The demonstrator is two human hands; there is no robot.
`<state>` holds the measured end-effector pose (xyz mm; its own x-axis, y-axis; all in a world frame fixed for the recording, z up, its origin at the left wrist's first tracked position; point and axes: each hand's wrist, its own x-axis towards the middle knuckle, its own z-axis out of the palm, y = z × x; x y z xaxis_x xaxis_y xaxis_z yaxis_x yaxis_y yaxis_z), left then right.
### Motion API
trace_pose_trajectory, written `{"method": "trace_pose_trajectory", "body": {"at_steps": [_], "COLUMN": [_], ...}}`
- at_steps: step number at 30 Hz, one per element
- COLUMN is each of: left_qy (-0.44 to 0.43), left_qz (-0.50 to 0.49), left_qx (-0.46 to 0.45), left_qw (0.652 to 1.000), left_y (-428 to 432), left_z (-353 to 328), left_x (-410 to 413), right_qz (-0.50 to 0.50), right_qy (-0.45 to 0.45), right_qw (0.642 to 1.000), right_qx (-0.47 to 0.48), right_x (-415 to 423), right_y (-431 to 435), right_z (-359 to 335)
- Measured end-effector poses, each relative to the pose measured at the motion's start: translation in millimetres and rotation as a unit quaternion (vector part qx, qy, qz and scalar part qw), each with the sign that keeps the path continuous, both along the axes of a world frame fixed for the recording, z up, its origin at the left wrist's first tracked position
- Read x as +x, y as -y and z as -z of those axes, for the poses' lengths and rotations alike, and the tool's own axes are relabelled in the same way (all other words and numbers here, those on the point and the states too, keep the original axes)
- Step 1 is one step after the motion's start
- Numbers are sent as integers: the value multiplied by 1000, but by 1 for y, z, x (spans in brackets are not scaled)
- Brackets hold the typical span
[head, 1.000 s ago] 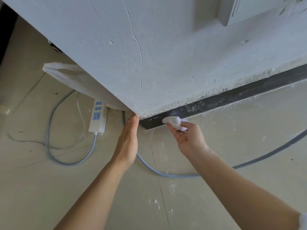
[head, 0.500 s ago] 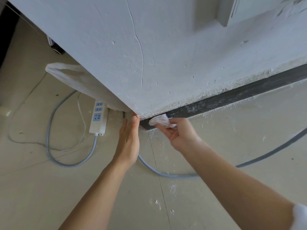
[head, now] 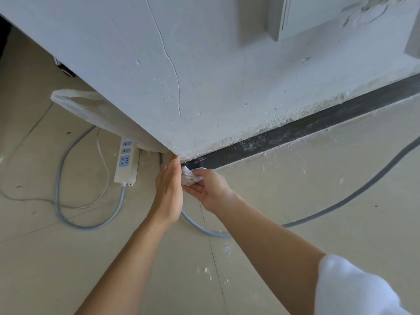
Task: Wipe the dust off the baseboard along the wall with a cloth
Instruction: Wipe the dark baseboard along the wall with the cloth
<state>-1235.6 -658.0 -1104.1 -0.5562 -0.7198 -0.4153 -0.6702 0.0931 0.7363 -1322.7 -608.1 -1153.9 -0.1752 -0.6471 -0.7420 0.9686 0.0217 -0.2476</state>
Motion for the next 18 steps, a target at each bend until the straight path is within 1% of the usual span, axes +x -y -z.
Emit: {"method": "trace_pose_trajectory", "body": {"at_steps": [4, 7, 9, 10, 11, 13, 15, 16, 18], "left_qy": [12, 36, 37, 35, 35, 42, 60, 71, 94], "left_qz": [17, 27, 29, 31, 32, 35, 48, 60, 84], "left_qx": [-52, -67, -64, -63, -63, -66, -78, -88, -117], "left_qw": [998, 997, 997, 997, 997, 996, 994, 992, 985], "left_y": [-9, -12, -12, -12, -11, -12, -13, -14, -15], "left_z": [3, 3, 3, 1, 0, 0, 1, 1, 3], "left_x": [1, 0, 0, 0, 0, 0, -1, 0, 3], "right_qz": [100, 211, 260, 249, 212, 103, 11, -17, -37], "right_qy": [31, 42, 63, 65, 58, 35, 18, 7, -11], "right_qw": [994, 975, 963, 966, 976, 994, 999, 1000, 999], "right_qx": [-24, -53, -44, -24, -1, 29, 24, 16, 14], "right_x": [-27, -47, -53, -53, -48, -28, -6, 3, 11], "right_y": [-19, -53, -75, -81, -83, -75, -54, -41, -17], "right_z": [-8, -9, -7, -5, -2, 8, 14, 17, 21]}}
